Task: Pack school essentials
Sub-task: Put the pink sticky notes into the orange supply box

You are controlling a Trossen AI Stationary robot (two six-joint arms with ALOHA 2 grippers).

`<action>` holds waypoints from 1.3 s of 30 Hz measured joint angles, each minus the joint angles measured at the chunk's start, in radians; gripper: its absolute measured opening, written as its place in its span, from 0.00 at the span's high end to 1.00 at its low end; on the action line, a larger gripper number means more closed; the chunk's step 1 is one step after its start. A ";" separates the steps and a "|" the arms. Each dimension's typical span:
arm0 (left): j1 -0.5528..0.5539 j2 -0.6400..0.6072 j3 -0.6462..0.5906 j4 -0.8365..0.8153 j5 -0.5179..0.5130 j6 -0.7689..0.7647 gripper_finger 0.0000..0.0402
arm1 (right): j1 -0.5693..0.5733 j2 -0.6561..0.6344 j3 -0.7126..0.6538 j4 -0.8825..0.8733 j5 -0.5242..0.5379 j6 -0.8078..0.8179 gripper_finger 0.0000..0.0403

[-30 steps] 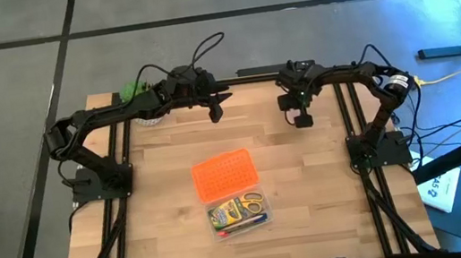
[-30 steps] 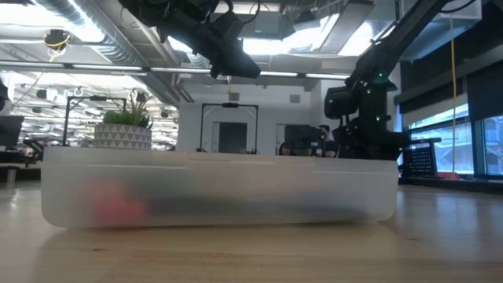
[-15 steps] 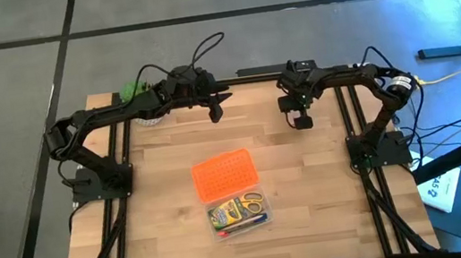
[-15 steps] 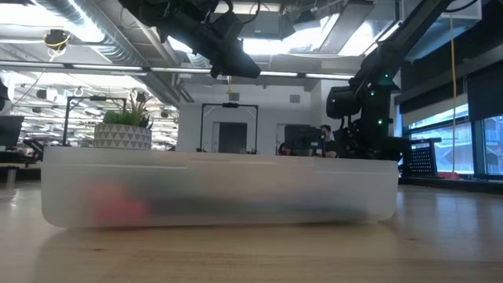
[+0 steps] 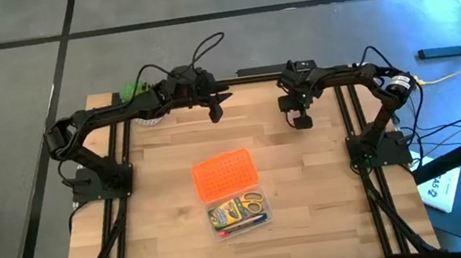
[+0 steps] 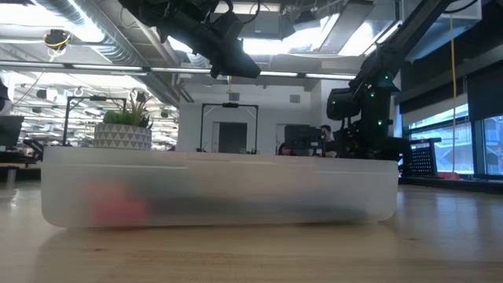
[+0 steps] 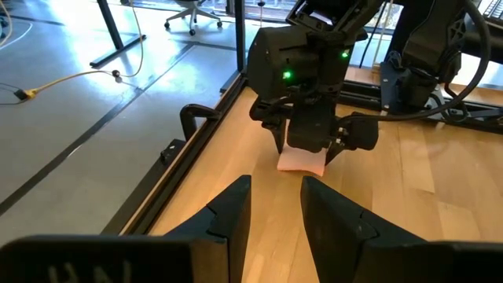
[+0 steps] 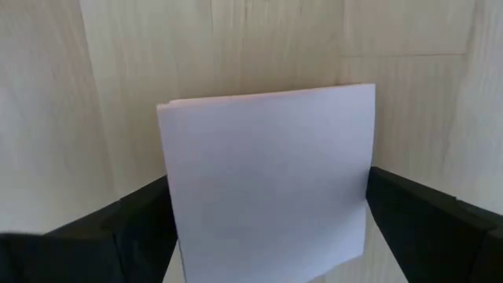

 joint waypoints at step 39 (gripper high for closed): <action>0.000 0.000 0.000 0.000 0.000 0.000 0.74 | 0.088 -0.051 0.179 -0.133 -0.006 0.060 0.23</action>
